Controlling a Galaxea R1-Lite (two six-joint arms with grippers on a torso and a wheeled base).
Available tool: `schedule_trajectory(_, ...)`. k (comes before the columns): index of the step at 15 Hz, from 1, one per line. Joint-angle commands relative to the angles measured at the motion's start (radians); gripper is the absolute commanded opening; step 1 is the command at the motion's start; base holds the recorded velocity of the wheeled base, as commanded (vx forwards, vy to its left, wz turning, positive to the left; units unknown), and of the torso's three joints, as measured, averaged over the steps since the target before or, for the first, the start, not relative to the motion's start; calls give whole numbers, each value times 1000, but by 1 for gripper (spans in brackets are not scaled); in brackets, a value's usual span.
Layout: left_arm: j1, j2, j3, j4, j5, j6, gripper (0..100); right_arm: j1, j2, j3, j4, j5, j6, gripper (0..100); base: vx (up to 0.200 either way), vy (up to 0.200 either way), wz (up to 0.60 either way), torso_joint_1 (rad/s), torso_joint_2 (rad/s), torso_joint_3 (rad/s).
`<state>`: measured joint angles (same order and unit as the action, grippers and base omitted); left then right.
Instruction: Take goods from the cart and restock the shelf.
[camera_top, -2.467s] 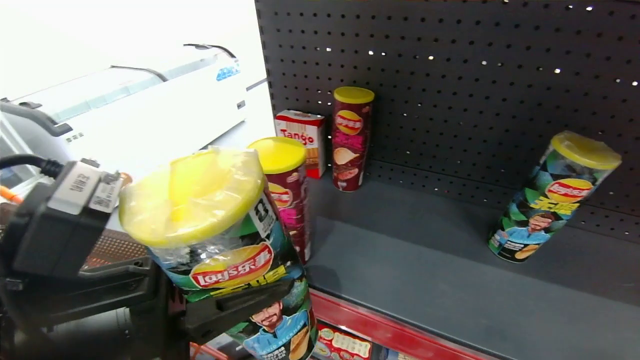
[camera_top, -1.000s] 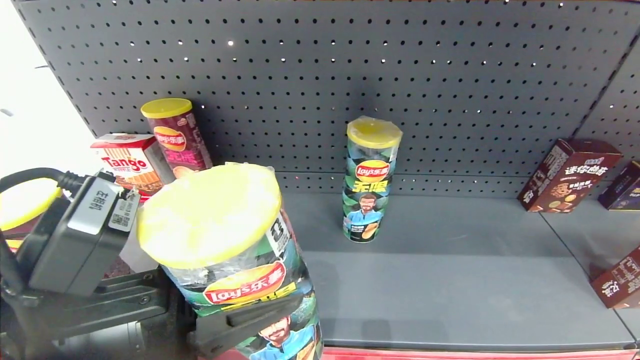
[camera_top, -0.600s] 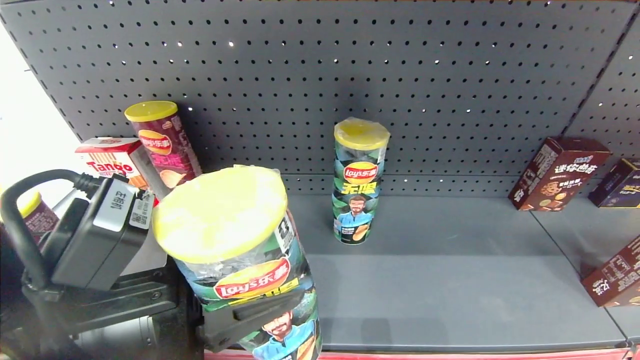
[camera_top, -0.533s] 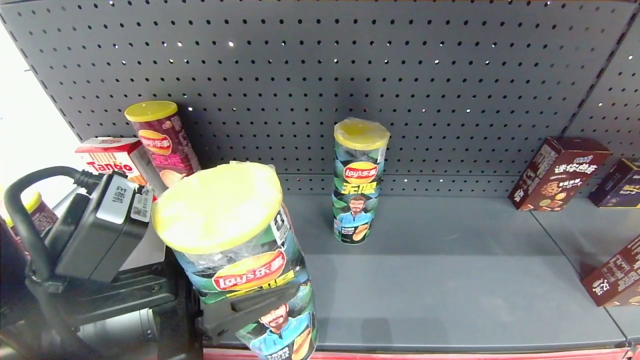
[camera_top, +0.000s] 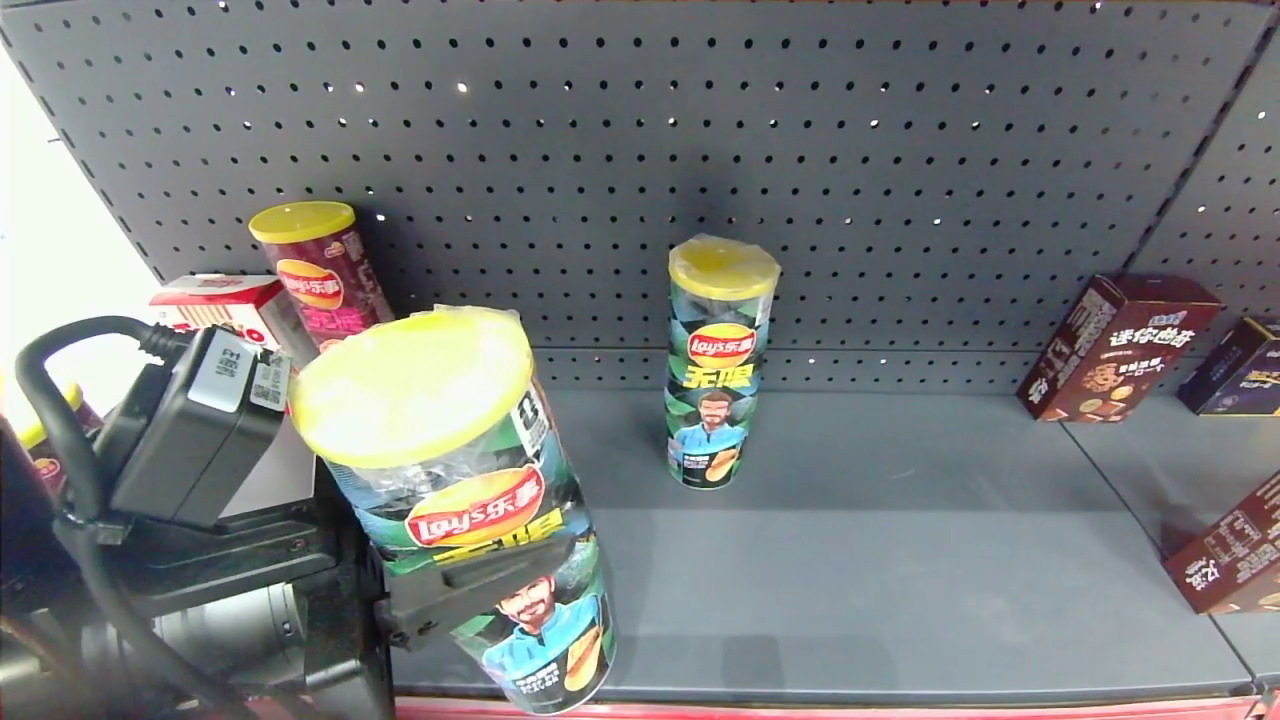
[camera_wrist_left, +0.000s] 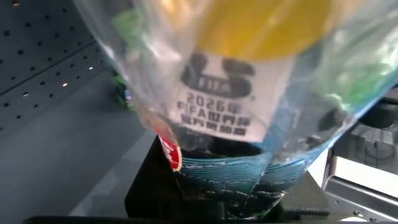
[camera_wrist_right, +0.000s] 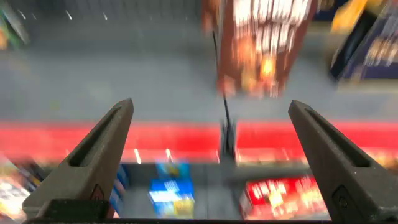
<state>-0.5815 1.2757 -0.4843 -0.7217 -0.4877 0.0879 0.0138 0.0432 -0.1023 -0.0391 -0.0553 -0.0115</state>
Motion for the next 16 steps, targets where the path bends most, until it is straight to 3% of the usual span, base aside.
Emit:
schedule_trajectory(1, 9, -1, 10, -4, 0, 4, 0, 66, 354, -306, -30, 60, -71, 100, 0, 0, 0, 0, 0, 0)
schedule_trajectory(4, 15, -3, 13, -5, 0, 0, 0, 118, 472, -412, -33, 132, -137, 100, 0, 0, 0, 0, 0, 0)
schedule_trajectory(8, 22, -3, 21, -4, -2, 1, 0, 224, 609, -599, 101, 226, -137, 100, 0, 0, 0, 0, 0, 0)
schedule_trajectory(11, 22, -6, 24, -4, -3, 0, 0, 374, 754, -671, 93, 223, -134, 100, 0, 0, 0, 0, 0, 0)
schedule_trajectory(14, 23, -9, 24, -4, -2, 0, 0, 399, 880, -708, 65, 218, -137, 100, 0, 0, 0, 0, 0, 0)
schedule_trajectory(16, 23, -9, 26, -4, 0, -2, 0, 402, 962, -708, -42, 226, -127, 100, 0, 0, 0, 0, 0, 0)
